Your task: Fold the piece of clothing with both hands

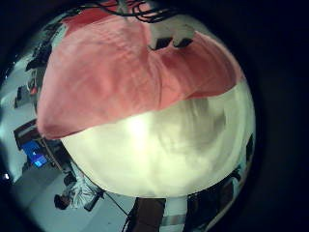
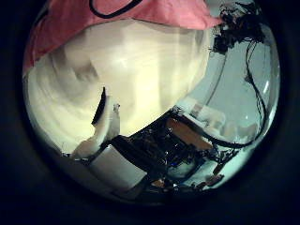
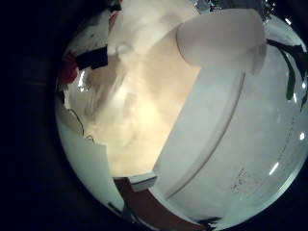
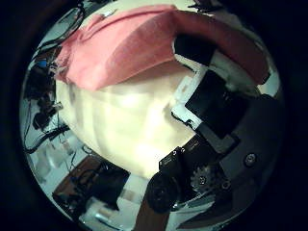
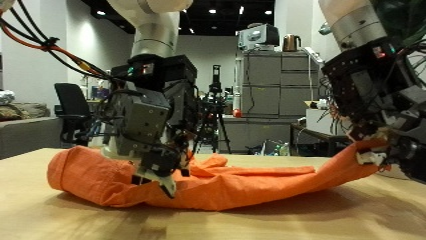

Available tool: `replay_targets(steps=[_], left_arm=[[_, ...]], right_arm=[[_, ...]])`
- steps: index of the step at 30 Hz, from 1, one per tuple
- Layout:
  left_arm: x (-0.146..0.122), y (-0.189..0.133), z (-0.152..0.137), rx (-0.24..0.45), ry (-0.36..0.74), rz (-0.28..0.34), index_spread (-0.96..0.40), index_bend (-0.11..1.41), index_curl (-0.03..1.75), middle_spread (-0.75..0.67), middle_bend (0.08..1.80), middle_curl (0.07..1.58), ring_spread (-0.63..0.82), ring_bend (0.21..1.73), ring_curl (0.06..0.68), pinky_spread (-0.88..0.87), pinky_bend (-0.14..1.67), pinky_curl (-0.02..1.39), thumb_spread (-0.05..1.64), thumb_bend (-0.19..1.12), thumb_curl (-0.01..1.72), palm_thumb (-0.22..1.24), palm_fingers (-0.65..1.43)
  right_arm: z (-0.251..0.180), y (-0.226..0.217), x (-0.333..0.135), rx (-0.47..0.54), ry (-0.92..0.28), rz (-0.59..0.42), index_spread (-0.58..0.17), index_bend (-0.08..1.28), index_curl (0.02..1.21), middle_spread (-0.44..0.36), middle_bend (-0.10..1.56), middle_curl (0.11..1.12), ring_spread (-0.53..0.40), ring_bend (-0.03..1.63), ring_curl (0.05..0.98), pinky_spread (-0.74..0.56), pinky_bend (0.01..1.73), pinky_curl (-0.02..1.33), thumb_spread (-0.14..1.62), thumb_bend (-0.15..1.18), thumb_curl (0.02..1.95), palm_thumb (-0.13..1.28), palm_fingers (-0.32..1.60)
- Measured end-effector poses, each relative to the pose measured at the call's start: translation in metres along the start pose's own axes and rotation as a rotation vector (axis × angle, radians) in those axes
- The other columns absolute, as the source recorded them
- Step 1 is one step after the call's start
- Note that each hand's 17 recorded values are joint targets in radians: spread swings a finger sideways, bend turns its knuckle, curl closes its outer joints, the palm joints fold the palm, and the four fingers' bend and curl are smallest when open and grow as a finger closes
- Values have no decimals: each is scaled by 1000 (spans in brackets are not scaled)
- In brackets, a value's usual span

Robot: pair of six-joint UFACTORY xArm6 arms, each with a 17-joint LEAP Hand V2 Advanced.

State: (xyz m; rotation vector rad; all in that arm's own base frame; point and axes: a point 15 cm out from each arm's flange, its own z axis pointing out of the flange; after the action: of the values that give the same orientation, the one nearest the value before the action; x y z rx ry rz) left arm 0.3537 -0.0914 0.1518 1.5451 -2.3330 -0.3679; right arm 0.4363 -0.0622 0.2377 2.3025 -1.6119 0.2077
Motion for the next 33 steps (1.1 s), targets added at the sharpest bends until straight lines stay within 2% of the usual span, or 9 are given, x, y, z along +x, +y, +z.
replay_targets(steps=[3, 7, 11, 15, 20, 26, 33], left_arm=[[6, 2, 8, -28, 4, 28, 191, 135, 190, 428, 168, 207, 567, 417, 221, 520, 355, 315, 1184, -14, 340, 633, -90], [5, 2, -3, 9, 17, 36, 191, 136, 190, 426, 172, 210, 565, 415, 222, 513, 354, 316, 1189, -12, 340, 640, -83], [-10, 12, -38, 114, 71, -13, 191, 136, 191, 416, 175, 216, 561, 416, 224, 509, 354, 318, 1192, -15, 339, 644, -75], [-34, 33, -58, 161, 101, -64, 190, 135, 192, 402, 183, 226, 550, 420, 226, 503, 359, 320, 1188, -13, 342, 657, -62], [-70, 59, -70, 200, 127, -127, 190, 137, 195, 391, 187, 239, 543, 426, 230, 499, 361, 320, 1175, -16, 350, 668, -53], [-98, 82, -67, 200, 163, -193, 194, 141, 200, 389, 183, 249, 540, 426, 231, 498, 361, 320, 1167, -17, 355, 669, -53], [-124, 108, -60, 206, 200, -265, 200, 139, 204, 388, 181, 253, 538, 434, 235, 492, 367, 321, 1157, -16, 361, 678, -52]], right_arm=[[-11, 4, 4, 18, 5, 10, -272, 1045, 802, -149, 1219, 757, -216, 1330, 608, -352, 1205, 634, 1087, 5, 563, 1086, 1165], [-37, 6, 13, 74, 18, 36, -267, 1052, 808, -149, 1230, 765, -215, 1339, 613, -343, 1214, 642, 1097, -8, 580, 1085, 1157], [-74, 4, 22, 151, 40, 66, -263, 1054, 810, -148, 1232, 770, -214, 1346, 616, -336, 1226, 647, 1100, -7, 602, 1092, 1160], [-118, -9, 17, 243, 64, 48, -261, 1060, 813, -147, 1233, 773, -213, 1348, 617, -333, 1226, 646, 1102, -9, 619, 1091, 1158], [-169, -28, -15, 348, 78, -1, -261, 1064, 815, -147, 1231, 776, -212, 1355, 618, -333, 1230, 647, 1099, -10, 637, 1090, 1158], [-220, -54, -72, 460, 77, -88, -259, 1066, 815, -148, 1231, 782, -211, 1356, 618, -332, 1237, 645, 1092, -12, 654, 1084, 1163], [-237, -99, -167, 538, 67, -267, -259, 1065, 816, -148, 1231, 787, -211, 1356, 618, -332, 1243, 642, 1091, -13, 665, 1059, 1159]])
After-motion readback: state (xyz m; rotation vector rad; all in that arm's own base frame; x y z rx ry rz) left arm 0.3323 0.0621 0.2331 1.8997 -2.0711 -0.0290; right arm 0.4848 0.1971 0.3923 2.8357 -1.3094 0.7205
